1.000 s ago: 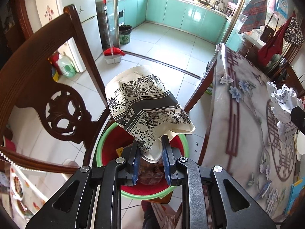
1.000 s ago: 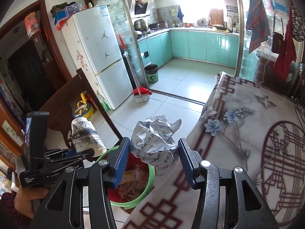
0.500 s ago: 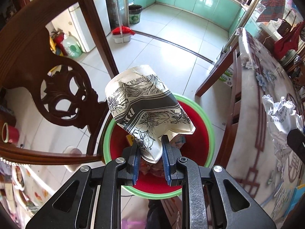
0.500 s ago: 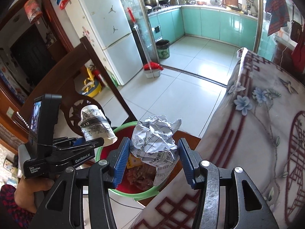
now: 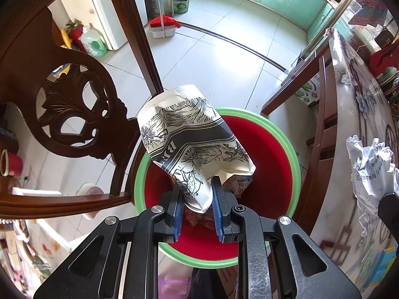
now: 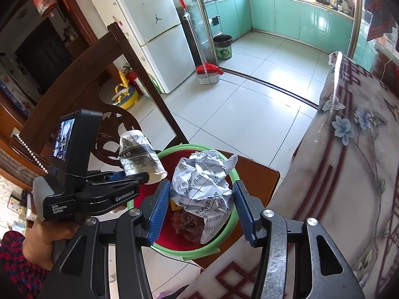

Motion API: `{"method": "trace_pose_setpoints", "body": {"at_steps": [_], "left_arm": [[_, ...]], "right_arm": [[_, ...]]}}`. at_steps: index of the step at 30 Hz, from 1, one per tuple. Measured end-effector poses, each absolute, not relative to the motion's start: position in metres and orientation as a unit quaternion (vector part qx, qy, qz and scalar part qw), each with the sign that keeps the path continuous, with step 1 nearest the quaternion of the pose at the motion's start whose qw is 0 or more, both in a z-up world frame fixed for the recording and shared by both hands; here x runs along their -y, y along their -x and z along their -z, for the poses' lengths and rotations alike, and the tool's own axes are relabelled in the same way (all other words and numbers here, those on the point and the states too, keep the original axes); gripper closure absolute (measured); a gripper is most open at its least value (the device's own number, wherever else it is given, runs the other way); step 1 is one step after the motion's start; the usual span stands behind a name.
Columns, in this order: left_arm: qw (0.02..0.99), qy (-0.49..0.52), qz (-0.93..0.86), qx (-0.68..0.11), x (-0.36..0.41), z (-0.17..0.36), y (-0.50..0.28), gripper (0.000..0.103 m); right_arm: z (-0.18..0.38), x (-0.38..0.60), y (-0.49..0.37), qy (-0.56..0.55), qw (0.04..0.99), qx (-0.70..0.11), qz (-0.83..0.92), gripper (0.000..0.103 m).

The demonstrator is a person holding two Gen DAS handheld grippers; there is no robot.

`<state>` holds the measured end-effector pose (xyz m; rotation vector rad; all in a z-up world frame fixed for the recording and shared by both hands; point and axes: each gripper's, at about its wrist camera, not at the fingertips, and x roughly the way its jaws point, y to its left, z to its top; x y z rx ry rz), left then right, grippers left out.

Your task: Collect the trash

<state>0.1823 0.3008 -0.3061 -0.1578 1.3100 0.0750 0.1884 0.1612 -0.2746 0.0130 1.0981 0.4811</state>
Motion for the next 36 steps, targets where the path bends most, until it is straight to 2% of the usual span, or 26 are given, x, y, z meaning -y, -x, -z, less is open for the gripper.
{"method": "trace_pose_setpoints", "body": {"at_steps": [6, 8, 9, 10, 12, 16, 20, 23, 25, 28, 30, 33, 36], "left_arm": [[0.782, 0.074, -0.033, -0.617, -0.301, 0.311, -0.186, 0.083], [0.784, 0.065, -0.042, -0.615, -0.301, 0.309, -0.186, 0.079], [0.787, 0.062, -0.048, -0.612, -0.301, 0.307, -0.185, 0.068], [0.790, 0.061, -0.054, -0.608, -0.301, 0.305, -0.184, 0.045], [0.801, 0.067, -0.064, -0.591, -0.304, 0.297, -0.179, 0.028], [0.821, 0.075, -0.075, -0.561, -0.305, 0.271, -0.166, 0.028], [0.854, 0.068, -0.079, -0.510, -0.293, 0.229, -0.148, 0.027], [0.881, 0.065, -0.082, -0.462, -0.276, 0.192, -0.129, 0.022], [0.900, 0.065, -0.085, -0.423, -0.261, 0.166, -0.113, 0.020], [0.921, 0.072, -0.077, -0.376, -0.238, 0.135, -0.092, 0.016], [0.933, 0.074, -0.072, -0.345, -0.218, 0.116, -0.076, 0.013], [0.944, 0.074, -0.071, -0.312, -0.189, 0.094, -0.054, 0.000], [0.956, 0.080, -0.066, -0.276, -0.157, 0.077, -0.031, 0.000]], "right_arm": [[0.280, -0.168, -0.192, -0.008, 0.819, -0.521, -0.239, 0.052], [0.279, -0.171, -0.193, -0.010, 0.820, -0.519, -0.240, 0.050], [0.279, -0.171, -0.193, -0.012, 0.821, -0.518, -0.240, 0.050], [0.278, -0.170, -0.193, -0.014, 0.822, -0.517, -0.239, 0.049], [0.276, -0.169, -0.191, -0.020, 0.823, -0.514, -0.240, 0.049], [0.258, -0.154, -0.182, -0.037, 0.838, -0.491, -0.233, 0.049], [0.218, -0.128, -0.164, -0.036, 0.874, -0.436, -0.211, 0.049], [0.184, -0.106, -0.146, -0.029, 0.899, -0.390, -0.200, 0.048], [0.159, -0.086, -0.130, -0.027, 0.914, -0.356, -0.192, 0.034], [0.128, -0.055, -0.103, -0.019, 0.930, -0.315, -0.186, 0.023], [0.116, -0.037, -0.086, -0.011, 0.937, -0.300, -0.180, 0.022], [0.101, -0.003, -0.056, -0.003, 0.946, -0.280, -0.162, 0.021], [0.091, 0.033, -0.027, -0.012, 0.953, -0.261, -0.154, 0.021]]}}
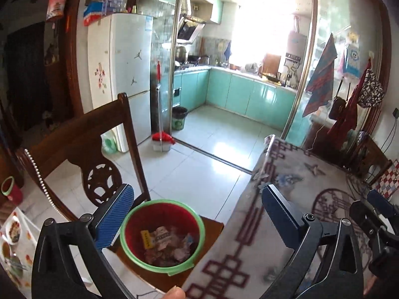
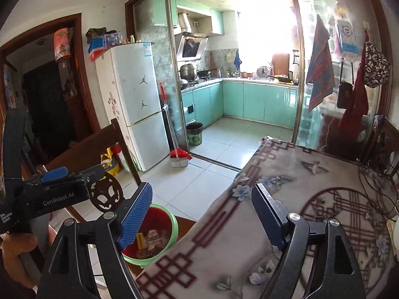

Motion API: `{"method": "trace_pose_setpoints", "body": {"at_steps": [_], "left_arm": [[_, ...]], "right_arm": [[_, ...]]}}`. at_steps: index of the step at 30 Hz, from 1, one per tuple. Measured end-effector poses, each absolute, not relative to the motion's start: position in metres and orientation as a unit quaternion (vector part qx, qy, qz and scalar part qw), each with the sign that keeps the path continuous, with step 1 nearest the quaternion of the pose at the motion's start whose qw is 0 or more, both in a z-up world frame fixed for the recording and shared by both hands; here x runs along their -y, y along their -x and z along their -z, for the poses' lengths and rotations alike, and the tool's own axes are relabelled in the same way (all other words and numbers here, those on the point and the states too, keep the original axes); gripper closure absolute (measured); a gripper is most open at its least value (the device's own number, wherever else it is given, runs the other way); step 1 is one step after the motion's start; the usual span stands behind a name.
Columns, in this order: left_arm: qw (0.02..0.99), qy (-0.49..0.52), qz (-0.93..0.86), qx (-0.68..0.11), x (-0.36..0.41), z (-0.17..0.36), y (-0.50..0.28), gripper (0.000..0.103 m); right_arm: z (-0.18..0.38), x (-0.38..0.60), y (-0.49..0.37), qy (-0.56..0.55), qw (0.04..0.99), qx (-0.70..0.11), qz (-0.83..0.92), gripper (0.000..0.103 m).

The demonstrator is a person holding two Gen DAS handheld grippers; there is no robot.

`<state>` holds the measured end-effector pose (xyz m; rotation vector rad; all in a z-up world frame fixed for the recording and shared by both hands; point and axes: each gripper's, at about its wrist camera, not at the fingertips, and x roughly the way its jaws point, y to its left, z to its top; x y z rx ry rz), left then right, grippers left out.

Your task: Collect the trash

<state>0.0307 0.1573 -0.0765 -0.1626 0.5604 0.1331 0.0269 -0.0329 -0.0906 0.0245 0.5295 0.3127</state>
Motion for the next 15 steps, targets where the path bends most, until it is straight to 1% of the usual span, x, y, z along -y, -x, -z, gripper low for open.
{"method": "trace_pose_setpoints", "body": {"at_steps": [2, 4, 5, 7, 10, 12, 15], "left_arm": [[0.960, 0.083, -0.056, -0.263, -0.139, 0.067, -0.020, 0.000], [0.964, 0.083, -0.042, -0.249, -0.121, 0.057, -0.010, 0.000], [0.966, 0.080, -0.041, -0.243, -0.113, 0.053, -0.006, 0.000], [0.971, 0.061, -0.051, -0.225, -0.093, 0.041, 0.001, 0.000], [0.978, 0.046, -0.067, -0.193, -0.073, 0.026, 0.015, 0.000], [0.980, 0.061, -0.050, -0.182, -0.066, 0.020, 0.020, 0.000], [0.981, 0.073, -0.030, -0.176, -0.055, 0.011, 0.026, 0.000]], "right_arm": [[0.083, 0.059, -0.008, -0.022, 0.958, -0.248, -0.145, 0.020], [0.075, 0.082, 0.009, -0.030, 0.962, -0.234, -0.137, 0.015], [0.070, 0.092, 0.016, -0.034, 0.964, -0.227, -0.132, 0.014], [0.061, 0.114, 0.031, -0.043, 0.970, -0.210, -0.116, 0.009], [0.046, 0.145, 0.053, -0.054, 0.979, -0.176, -0.086, 0.004], [0.038, 0.160, 0.065, -0.058, 0.984, -0.156, -0.063, 0.001], [0.028, 0.177, 0.081, -0.060, 0.988, -0.133, -0.040, 0.001]]}}
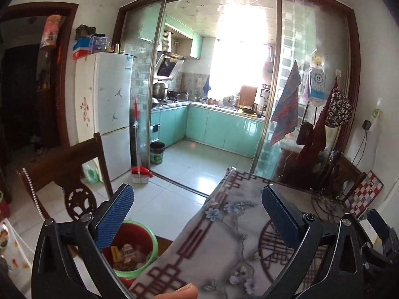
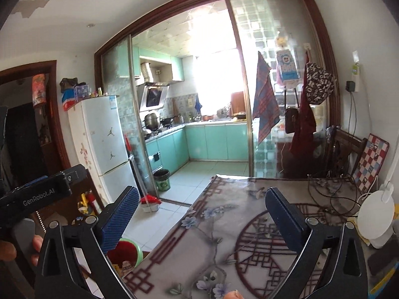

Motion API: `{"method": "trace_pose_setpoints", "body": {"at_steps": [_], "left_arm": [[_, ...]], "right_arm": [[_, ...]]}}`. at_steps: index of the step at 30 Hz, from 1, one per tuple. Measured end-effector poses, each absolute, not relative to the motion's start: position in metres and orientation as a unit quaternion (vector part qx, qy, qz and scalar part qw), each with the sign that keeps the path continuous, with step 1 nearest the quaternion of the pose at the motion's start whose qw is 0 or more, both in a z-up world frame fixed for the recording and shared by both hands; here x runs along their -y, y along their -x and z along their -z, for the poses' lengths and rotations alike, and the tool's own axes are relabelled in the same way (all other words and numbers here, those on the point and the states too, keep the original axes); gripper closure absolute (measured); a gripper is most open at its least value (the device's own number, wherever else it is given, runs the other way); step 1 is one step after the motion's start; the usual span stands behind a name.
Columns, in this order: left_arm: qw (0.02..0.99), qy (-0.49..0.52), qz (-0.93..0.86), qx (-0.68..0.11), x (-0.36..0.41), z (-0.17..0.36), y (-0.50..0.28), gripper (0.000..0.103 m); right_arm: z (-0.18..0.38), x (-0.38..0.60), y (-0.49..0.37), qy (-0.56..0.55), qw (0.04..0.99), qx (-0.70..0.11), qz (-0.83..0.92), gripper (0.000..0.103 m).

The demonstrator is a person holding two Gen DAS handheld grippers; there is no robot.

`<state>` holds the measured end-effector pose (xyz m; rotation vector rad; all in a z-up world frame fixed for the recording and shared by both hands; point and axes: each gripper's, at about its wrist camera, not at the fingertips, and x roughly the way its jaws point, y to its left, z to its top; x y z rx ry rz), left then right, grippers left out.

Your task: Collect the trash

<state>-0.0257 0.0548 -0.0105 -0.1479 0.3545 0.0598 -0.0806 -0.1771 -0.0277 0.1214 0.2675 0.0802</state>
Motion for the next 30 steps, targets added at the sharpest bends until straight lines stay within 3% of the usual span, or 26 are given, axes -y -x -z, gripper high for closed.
{"method": "trace_pose_setpoints", "body": {"at_steps": [30], "left_arm": [[0.978, 0.037, -0.047, -0.200, -0.019, 0.004, 0.031, 0.000]], "right_arm": [[0.018, 0.203, 0.077, -0.060, 0.987, -0.147, -0.011, 0.001]]}}
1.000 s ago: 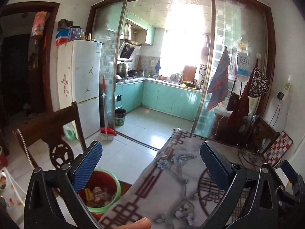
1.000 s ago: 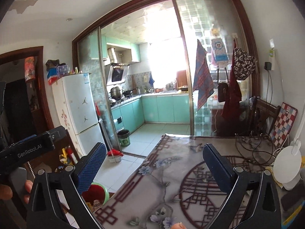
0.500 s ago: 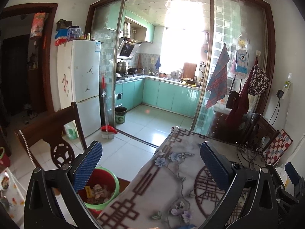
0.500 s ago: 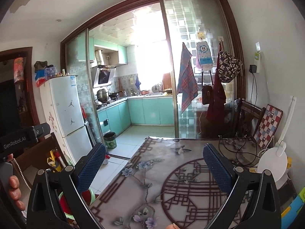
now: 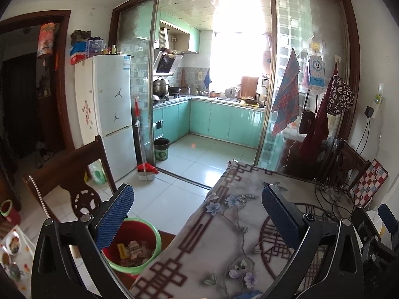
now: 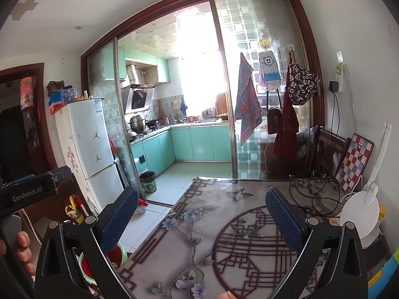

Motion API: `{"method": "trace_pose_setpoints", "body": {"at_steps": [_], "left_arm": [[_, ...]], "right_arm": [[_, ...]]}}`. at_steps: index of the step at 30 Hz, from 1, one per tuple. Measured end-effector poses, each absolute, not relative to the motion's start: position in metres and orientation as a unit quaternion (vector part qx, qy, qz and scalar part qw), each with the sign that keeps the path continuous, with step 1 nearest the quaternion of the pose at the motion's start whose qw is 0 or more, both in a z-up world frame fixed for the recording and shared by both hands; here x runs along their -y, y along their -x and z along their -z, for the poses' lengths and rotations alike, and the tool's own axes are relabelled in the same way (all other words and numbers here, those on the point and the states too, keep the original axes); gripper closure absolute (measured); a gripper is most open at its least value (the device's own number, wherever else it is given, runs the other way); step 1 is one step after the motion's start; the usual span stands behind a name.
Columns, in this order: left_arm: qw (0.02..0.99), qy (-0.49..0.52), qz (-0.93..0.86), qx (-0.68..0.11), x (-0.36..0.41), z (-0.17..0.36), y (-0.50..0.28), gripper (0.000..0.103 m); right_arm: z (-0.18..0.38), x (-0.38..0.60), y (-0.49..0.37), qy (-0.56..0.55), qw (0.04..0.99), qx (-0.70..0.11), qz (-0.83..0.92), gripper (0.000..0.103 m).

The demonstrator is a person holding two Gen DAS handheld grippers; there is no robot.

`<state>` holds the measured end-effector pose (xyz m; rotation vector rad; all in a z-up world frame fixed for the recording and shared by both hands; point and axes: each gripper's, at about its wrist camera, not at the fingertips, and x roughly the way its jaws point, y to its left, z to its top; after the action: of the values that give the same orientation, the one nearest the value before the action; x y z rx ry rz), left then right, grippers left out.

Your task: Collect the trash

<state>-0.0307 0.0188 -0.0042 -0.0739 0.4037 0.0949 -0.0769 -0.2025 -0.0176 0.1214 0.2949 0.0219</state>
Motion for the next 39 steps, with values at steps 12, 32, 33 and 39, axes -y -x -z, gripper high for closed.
{"method": "trace_pose_setpoints", "body": {"at_steps": [12, 32, 33, 39], "left_arm": [[0.978, 0.031, -0.050, -0.200, -0.0141, 0.0021, 0.0298, 0.000], [0.977, 0.027, -0.049, -0.208, -0.0125, 0.0045, 0.0257, 0.000], [0.977, 0.027, -0.049, -0.208, -0.0124, 0.0045, 0.0255, 0.000], [0.976, 0.027, -0.050, -0.209, -0.0125, 0.0051, 0.0249, 0.000]], "right_arm": [[0.0227, 0.2025, 0.0787, -0.065, 0.987, -0.147, -0.005, 0.001], [0.0229, 0.2016, 0.0747, -0.066, 0.986, -0.156, -0.001, 0.001], [0.0223, 0.2018, 0.0751, -0.067, 0.986, -0.155, -0.001, 0.001], [0.0228, 0.2016, 0.0740, -0.067, 0.985, -0.156, -0.002, 0.001]]}}
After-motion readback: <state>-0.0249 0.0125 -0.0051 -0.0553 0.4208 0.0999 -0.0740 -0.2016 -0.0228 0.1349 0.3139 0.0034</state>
